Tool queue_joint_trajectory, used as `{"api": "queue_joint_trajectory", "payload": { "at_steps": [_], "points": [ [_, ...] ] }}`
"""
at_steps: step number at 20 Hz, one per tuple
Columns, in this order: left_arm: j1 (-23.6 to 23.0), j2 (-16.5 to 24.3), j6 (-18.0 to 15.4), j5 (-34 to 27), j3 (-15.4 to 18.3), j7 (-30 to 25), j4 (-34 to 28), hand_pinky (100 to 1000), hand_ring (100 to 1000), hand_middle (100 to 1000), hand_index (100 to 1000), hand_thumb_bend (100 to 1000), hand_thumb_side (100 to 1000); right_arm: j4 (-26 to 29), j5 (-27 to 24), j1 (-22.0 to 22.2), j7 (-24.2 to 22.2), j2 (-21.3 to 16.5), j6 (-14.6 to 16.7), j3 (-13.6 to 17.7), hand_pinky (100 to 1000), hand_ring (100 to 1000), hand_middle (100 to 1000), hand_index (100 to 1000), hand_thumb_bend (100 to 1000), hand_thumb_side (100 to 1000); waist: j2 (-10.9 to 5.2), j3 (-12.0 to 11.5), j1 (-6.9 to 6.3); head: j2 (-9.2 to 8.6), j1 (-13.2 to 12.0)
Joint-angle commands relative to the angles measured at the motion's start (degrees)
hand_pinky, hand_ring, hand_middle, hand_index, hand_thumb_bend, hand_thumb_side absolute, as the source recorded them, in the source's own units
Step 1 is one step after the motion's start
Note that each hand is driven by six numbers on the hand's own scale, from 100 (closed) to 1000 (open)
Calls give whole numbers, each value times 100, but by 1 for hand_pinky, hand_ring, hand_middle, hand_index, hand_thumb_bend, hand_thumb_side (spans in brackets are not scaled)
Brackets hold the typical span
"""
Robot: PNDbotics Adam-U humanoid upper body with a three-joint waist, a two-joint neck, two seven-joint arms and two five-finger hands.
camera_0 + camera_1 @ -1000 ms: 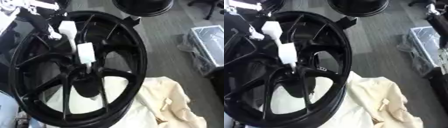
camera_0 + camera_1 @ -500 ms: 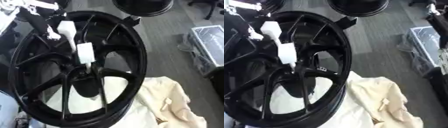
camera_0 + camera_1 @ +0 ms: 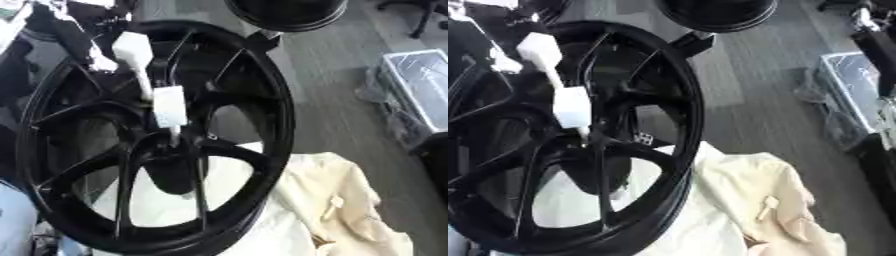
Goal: Pull the pin out of the wheel hub.
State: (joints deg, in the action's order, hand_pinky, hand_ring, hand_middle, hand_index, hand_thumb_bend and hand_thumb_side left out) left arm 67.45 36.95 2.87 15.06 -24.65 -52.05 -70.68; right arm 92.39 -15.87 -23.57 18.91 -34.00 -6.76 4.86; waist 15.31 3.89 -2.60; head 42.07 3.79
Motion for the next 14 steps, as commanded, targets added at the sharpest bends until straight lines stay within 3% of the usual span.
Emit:
{"api": "queue_joint_trajectory", "payload": {
  "at_steps": [1, 8, 14],
  "points": [
    [184, 231, 118, -74, 293, 8, -133, 675, 654, 555, 409, 100, 100, 34, -16, -45, -1, -144, 10, 38, 906, 725, 662, 829, 119, 413, -124, -5, 39, -11, 34],
    [243, 477, 286, -193, 752, 16, -393, 668, 644, 541, 396, 100, 100, 33, -18, -31, 6, -161, 18, 48, 906, 726, 662, 829, 117, 413, -130, -38, 49, 4, 72],
    [-45, 1001, 471, -272, 1218, 244, -572, 669, 644, 543, 400, 100, 100, 35, -18, 44, 67, -260, 40, 128, 906, 726, 661, 829, 116, 410, -147, -163, 22, 71, 248]
  ]
}}
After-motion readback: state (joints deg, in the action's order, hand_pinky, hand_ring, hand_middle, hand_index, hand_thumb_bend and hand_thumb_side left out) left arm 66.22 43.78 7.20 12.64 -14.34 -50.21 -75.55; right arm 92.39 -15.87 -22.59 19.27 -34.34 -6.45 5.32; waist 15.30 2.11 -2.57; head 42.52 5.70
